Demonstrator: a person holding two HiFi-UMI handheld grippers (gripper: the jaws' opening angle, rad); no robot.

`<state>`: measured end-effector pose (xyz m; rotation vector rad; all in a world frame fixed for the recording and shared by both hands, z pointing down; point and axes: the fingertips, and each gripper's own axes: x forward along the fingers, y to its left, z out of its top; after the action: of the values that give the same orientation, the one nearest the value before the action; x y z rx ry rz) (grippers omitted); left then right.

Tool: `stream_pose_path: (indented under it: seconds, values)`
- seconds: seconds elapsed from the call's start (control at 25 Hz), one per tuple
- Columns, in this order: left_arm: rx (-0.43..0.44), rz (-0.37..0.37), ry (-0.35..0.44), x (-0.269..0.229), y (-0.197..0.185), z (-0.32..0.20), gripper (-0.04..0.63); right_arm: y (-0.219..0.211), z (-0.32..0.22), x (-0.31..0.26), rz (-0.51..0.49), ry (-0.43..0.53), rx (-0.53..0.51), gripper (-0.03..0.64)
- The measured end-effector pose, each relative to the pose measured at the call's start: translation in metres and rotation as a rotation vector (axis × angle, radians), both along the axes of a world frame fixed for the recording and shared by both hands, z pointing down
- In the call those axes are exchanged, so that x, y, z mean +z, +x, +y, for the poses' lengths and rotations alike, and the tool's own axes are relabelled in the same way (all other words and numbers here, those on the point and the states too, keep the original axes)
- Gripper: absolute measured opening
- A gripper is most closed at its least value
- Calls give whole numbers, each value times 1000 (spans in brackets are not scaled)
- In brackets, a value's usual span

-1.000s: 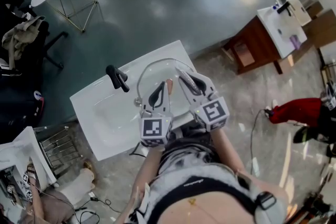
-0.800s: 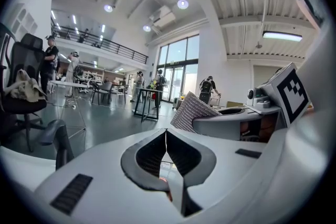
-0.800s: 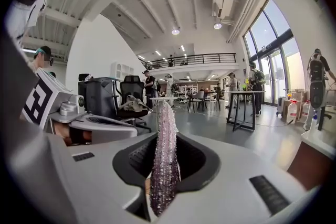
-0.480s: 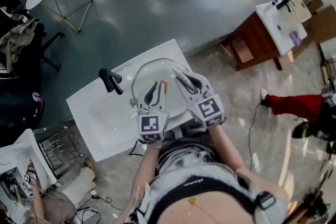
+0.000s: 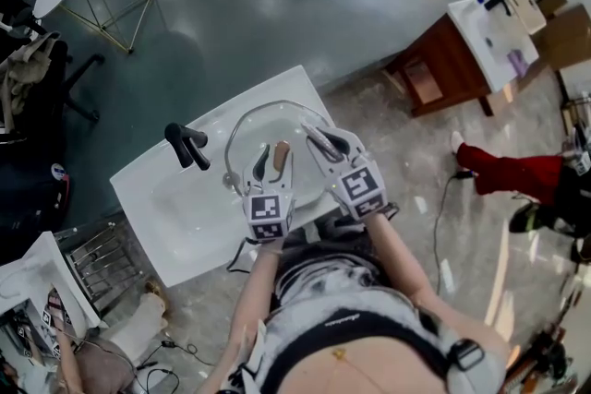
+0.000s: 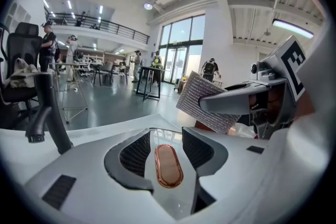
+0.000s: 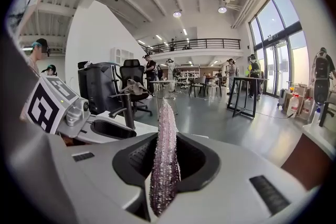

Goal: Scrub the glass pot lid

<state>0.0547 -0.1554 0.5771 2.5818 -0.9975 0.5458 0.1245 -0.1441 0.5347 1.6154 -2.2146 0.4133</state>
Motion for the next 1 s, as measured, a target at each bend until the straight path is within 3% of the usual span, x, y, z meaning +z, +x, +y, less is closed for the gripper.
stream_pose_path:
  seconds: [0.12,0.36,0.56,1.0]
  values:
    - [1,-25,-26,18,4,0,237,1,0,13,20,-29,-13,84]
    - [33,-91,-89,53,10,4,244,7,1,35,33,-92,-8,84]
    - [43,-104,-93,60,14,7,183,10,4,52,47,-138,-14,84]
    - [51,-121,-87,62,17,8,181,21,10,96,146,-263,-16,86]
